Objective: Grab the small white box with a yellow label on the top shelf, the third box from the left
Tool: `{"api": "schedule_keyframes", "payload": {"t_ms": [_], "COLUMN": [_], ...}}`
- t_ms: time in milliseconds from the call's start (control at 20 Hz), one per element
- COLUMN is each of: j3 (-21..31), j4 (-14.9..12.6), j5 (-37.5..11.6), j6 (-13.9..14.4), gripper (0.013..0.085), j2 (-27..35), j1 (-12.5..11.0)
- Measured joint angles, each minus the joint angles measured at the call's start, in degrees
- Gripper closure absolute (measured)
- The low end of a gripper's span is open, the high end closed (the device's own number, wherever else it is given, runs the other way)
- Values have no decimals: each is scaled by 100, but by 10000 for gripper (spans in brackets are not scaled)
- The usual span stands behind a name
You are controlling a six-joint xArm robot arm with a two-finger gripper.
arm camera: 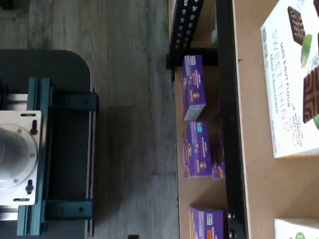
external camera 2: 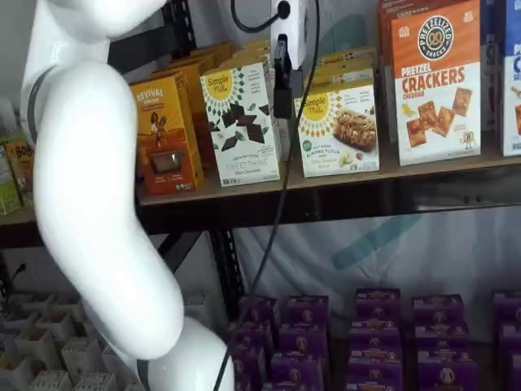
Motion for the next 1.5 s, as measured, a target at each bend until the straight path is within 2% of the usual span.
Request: {"api": "schedule_keyframes", "payload": {"t_ms": [150,300,450,750,950,1200,1400,1500], "j3": [10,11,63,315,358,409,409,318], "j4": [-169,-165,-23,485,572,375,273,136], "j5": [-23,-1,-94,-762,-1127,-1614,-1839,-1842], "j6": [93,171,213,193,161,128,107,117], "gripper": [130,130,130,130,130,130,130,130], "j2": [-76,-121,-179,-247,-154,28,219,387], "j1": [153,217,210,75,77,206,265,318]}}
